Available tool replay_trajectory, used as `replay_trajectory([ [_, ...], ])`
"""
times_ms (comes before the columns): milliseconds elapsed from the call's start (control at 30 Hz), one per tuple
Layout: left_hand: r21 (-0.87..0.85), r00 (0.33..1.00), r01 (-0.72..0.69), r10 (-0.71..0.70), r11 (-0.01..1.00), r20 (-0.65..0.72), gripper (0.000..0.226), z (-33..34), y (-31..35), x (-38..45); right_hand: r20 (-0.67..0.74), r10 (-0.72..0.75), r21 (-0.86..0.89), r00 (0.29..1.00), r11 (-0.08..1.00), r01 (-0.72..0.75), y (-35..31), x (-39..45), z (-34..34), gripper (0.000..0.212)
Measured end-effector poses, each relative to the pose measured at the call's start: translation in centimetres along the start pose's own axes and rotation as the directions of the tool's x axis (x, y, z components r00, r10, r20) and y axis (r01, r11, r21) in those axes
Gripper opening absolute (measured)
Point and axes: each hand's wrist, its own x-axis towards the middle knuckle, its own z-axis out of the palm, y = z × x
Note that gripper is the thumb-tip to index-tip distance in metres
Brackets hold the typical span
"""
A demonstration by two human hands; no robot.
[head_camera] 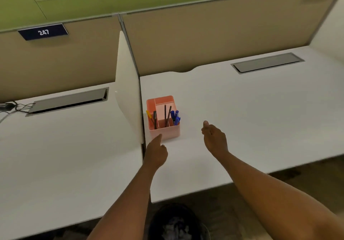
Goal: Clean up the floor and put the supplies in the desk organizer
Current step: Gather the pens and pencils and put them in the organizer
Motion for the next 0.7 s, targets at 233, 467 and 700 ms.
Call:
replay_trajectory([
  [233, 0.214, 0.973, -0.224, 0.205, 0.951, 0.108, 0.053, 1.6, -0.2, -10.1, 0.026, -0.027, -0.241, 0.999, 0.970, 0.032, 4.4, -13.0, -3.1, 0.062],
  [467, 0.335, 0.907, -0.414, 0.352, 0.847, 0.232, 0.056, 2.2, 0.3, -19.0, -0.015, -0.005, -0.333, 1.000, 0.943, 0.000, 6.6, -23.8, -6.4, 0.062],
  [700, 0.358, 0.843, -0.535, 0.460, 0.765, 0.277, 0.051, 5.4, 0.6, -25.1, -0.041, -0.011, -0.486, 0.999, 0.874, -0.011, 10.1, -31.5, -10.4, 0.058],
])
